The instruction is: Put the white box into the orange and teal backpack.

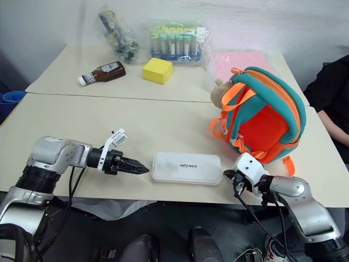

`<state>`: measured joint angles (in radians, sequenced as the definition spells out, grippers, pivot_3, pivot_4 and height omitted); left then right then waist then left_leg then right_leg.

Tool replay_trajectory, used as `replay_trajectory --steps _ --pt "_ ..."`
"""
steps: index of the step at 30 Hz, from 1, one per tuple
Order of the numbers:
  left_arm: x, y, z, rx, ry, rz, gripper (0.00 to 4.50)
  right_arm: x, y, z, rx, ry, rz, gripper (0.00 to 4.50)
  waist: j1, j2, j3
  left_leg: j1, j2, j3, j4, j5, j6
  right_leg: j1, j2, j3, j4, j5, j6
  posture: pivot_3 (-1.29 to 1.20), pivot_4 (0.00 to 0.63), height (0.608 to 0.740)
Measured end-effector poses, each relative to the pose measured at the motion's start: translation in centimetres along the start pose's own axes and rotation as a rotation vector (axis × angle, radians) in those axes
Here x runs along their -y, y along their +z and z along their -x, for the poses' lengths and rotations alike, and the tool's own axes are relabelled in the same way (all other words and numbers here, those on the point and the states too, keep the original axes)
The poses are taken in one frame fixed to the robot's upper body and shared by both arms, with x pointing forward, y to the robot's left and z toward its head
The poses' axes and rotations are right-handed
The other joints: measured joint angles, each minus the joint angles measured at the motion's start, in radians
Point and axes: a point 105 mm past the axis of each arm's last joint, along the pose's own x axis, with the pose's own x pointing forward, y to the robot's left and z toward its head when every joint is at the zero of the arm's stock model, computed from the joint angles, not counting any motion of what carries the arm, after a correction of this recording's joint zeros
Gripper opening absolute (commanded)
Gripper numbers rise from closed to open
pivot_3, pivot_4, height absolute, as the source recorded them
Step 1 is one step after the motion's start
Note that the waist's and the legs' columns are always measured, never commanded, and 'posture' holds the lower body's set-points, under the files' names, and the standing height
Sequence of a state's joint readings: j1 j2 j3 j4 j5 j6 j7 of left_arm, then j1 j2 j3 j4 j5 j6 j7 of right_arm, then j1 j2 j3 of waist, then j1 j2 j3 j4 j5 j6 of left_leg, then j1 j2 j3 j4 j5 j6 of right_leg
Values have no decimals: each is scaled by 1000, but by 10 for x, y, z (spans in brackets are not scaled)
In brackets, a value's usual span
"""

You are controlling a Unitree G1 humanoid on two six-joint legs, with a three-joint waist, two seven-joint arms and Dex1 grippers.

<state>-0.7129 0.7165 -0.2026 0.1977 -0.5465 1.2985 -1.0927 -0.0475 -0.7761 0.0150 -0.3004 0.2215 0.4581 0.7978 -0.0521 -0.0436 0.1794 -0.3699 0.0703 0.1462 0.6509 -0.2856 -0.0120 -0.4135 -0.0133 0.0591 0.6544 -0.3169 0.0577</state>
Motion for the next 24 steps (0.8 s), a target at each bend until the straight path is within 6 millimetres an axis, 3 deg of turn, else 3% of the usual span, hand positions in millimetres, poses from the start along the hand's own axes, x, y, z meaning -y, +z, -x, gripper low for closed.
replay_trajectory --steps 4,12,19,22,24 --pt "1 5 -9 2 -5 2 4426 -1 2 -4 7 7 10 0 2 0 0 0 -3 -1 0 1 4 1 -3 -1 0 1 1 0 150 740" --pt "13 22 -48 23 -85 -12 4426 1 6 -12 28 -2 16 0 12 0 0 -1 -7 -1 0 1 5 1 -8 -2 -1 2 3 0 150 740" --pt "16 25 -54 24 -104 10 4426 1 5 -12 33 -3 12 0 16 0 0 -1 -7 -1 -1 1 5 1 -8 -3 -1 2 3 0 150 740" --pt "15 27 -57 43 -114 46 3840 0 6 -13 42 -10 1 0 16 0 0 -1 -7 -1 0 1 5 1 -8 -3 -1 2 3 0 150 740" --pt "14 26 -59 47 -122 76 3213 -1 6 -14 52 -14 -4 0 13 -1 0 -1 -7 -1 -1 1 5 1 -8 -2 -1 2 3 0 150 740"
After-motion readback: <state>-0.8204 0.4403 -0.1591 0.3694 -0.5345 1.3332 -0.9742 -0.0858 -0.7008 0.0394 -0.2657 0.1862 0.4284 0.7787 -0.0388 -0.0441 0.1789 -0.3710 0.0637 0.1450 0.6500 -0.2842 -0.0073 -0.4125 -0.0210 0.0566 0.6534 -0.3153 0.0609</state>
